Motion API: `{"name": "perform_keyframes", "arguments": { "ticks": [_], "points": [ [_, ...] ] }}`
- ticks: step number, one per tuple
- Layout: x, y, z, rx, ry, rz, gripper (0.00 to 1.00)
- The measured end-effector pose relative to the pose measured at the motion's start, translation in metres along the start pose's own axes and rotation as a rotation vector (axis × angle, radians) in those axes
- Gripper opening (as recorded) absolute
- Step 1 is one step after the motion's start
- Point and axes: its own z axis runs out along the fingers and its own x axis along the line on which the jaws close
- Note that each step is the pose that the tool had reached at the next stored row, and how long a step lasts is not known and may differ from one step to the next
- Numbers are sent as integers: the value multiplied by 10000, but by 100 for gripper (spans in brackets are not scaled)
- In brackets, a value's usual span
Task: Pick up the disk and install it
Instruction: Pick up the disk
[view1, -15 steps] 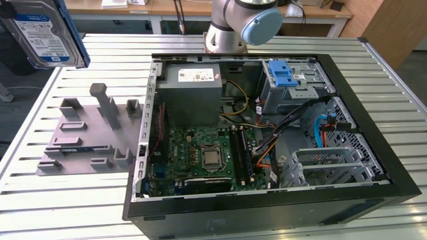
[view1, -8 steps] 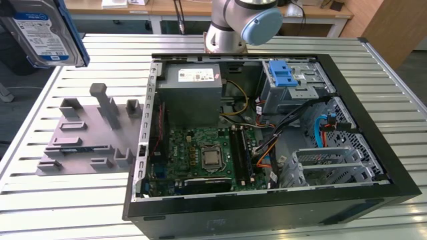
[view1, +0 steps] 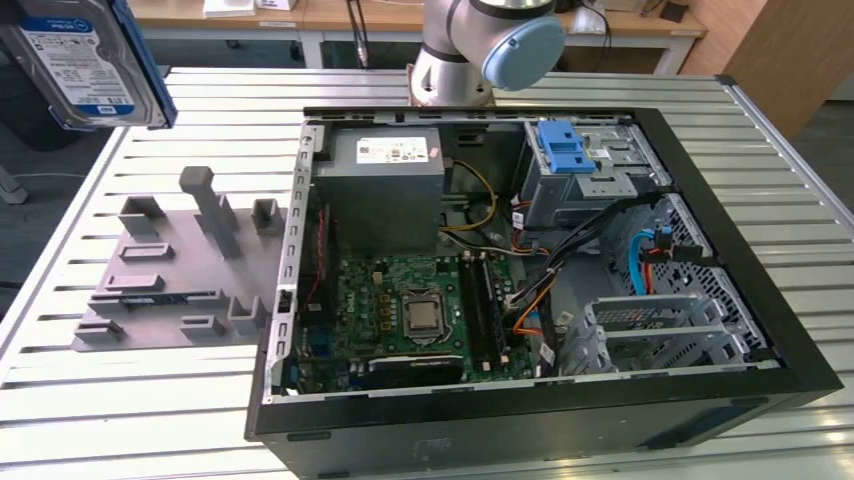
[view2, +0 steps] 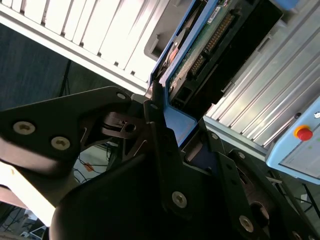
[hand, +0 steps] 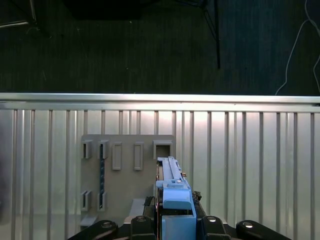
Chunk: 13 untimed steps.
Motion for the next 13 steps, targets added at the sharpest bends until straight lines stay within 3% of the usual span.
{"name": "perform_keyframes", "arguments": {
  "ticks": [13],
  "points": [
    [-2, 1, -104, 0, 0, -1, 36]
  ]
}}
